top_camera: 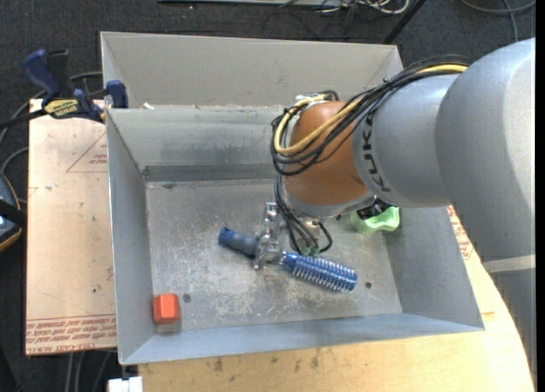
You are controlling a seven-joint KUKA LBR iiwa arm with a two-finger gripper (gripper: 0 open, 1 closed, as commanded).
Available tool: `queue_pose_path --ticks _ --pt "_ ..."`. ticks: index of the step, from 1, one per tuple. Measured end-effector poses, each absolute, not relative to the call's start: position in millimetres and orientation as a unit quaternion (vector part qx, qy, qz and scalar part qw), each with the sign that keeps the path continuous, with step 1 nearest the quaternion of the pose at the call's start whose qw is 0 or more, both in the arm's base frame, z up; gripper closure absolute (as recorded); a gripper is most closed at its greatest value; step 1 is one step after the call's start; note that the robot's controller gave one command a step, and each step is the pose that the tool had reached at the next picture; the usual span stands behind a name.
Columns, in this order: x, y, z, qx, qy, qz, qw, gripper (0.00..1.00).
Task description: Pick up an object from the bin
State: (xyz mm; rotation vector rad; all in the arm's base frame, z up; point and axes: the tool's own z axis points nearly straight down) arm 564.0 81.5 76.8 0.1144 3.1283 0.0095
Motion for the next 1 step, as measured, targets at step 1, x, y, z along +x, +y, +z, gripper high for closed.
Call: queue_pose_path --ticks 1 --pt "580.9 79.4 251.4 -0.097 0.995 0.0 0.005 1.0"
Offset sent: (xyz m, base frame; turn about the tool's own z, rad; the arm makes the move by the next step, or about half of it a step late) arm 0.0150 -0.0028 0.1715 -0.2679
